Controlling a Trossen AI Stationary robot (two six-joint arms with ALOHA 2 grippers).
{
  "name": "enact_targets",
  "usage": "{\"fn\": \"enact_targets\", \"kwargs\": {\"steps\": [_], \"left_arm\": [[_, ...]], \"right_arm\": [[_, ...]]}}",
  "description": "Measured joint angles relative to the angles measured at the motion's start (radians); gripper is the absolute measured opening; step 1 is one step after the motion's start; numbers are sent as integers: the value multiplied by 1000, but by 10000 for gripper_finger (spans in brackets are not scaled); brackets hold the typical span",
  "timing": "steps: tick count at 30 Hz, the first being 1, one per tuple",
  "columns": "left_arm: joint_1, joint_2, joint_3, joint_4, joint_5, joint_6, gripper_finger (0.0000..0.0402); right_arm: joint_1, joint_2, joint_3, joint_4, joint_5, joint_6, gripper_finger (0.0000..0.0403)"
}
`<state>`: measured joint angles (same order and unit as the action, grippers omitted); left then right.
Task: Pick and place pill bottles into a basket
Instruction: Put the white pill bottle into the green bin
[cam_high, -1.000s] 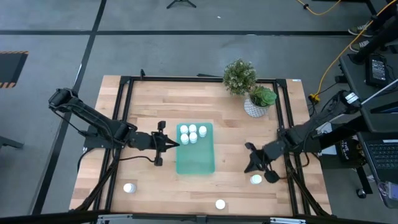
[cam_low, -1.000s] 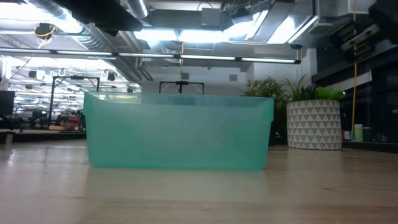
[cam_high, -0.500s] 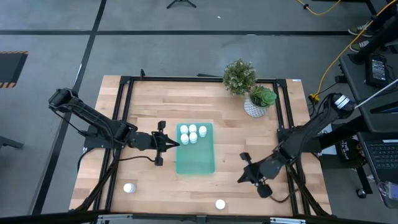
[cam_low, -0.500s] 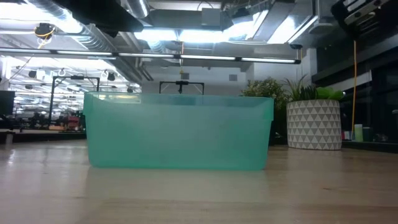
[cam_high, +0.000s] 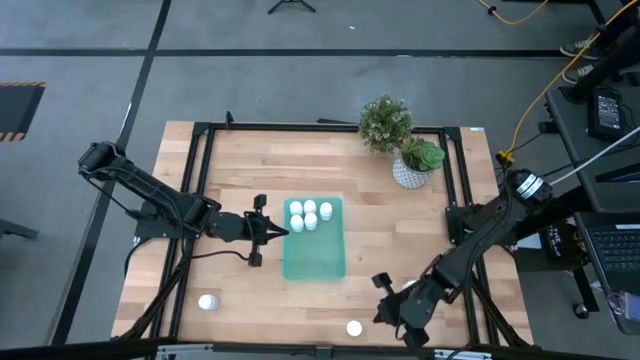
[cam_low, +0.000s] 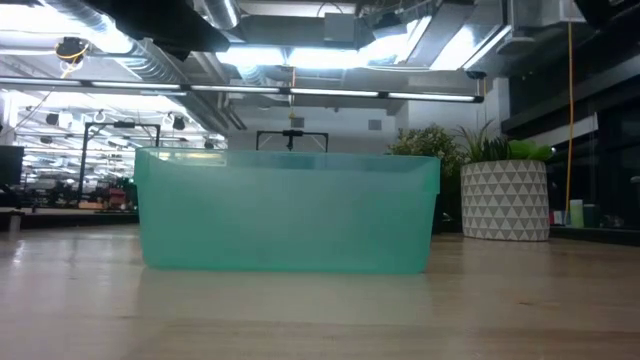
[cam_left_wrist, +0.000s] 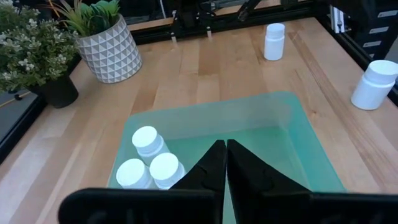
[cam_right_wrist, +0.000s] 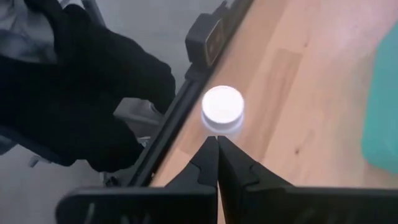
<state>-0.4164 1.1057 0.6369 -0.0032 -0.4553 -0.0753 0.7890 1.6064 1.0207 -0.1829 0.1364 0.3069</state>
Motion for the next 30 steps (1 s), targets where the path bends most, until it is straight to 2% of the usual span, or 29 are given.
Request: {"fn": "enact_targets", "kwargs": {"steps": [5, 9, 17, 23, 30], "left_arm": [[0, 0, 0, 0, 0, 0, 9], [0, 0, 0, 0, 0, 0, 4], [0, 0, 0, 0, 0, 2, 4], [0, 0, 1, 0, 0, 0, 10], [0, 0, 1, 0, 0, -1, 4]], "right_arm": [[1, 46, 11, 0, 0, -1, 6], [-2, 63, 11, 13, 2, -6, 30], [-3, 71, 11, 60, 7, -56, 126], [-3, 71, 11, 67, 67, -53, 204], [-3, 71, 11, 123, 68, -24, 250]]}}
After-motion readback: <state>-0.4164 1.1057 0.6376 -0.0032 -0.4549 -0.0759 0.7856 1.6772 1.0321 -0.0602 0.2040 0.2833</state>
